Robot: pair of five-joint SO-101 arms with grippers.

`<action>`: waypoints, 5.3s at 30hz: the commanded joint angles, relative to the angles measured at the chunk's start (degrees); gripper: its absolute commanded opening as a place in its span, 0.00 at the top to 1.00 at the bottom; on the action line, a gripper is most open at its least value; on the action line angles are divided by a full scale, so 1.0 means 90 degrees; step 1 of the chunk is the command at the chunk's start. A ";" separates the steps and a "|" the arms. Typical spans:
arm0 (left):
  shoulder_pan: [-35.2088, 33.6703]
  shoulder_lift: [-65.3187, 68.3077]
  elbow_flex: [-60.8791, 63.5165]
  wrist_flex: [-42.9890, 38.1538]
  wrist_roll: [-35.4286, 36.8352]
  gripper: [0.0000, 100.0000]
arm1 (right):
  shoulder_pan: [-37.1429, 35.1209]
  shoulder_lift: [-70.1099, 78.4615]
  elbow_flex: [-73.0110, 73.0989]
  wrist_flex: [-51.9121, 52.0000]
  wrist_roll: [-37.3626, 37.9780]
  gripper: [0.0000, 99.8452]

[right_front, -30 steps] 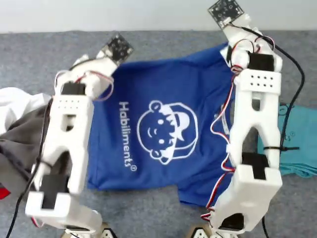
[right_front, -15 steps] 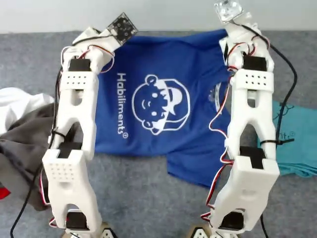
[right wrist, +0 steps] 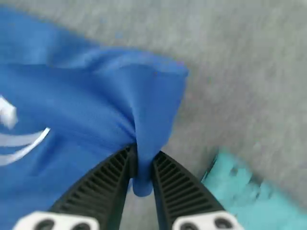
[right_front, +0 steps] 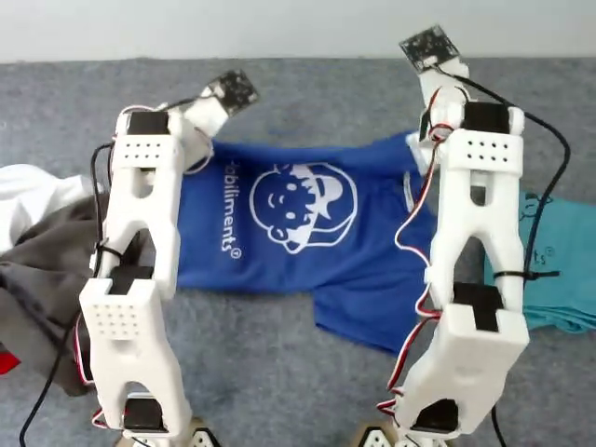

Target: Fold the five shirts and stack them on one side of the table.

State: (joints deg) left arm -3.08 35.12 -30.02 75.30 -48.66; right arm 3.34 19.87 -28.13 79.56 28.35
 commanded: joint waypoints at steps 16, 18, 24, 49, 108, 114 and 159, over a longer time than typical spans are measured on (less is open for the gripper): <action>-0.0068 -0.0127 -0.0151 0.2803 0.0449 0.99 | -0.0425 -0.2789 0.3311 0.2593 -0.0166 0.99; -0.0059 -0.0147 -0.0044 0.2813 0.0449 0.99 | -0.0513 -0.3140 0.3839 0.2584 -0.0166 0.99; -0.0029 -0.0996 0.1060 0.2813 0.0430 0.99 | -0.0493 -0.3512 0.4708 0.2584 -0.0166 0.99; -0.0645 -0.2735 0.2105 0.2803 0.0821 0.79 | -0.0542 -0.3883 0.5138 0.2613 0.0186 0.76; 0.5861 -0.2022 0.2603 0.1270 0.3077 0.80 | 0.4654 -0.5397 0.2794 0.2554 0.0010 0.99; 0.6164 -0.1094 0.1988 0.1221 0.3077 0.80 | 0.4869 -0.5407 0.2794 0.2554 0.0107 0.99; 0.4503 0.1690 -0.2711 0.2159 0.3116 0.88 | 0.4869 -0.5348 0.2794 0.2554 0.0107 0.99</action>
State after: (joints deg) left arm 39.12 50.42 -52.18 96.04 -21.32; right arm 46.95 -26.99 -0.70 100.40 28.88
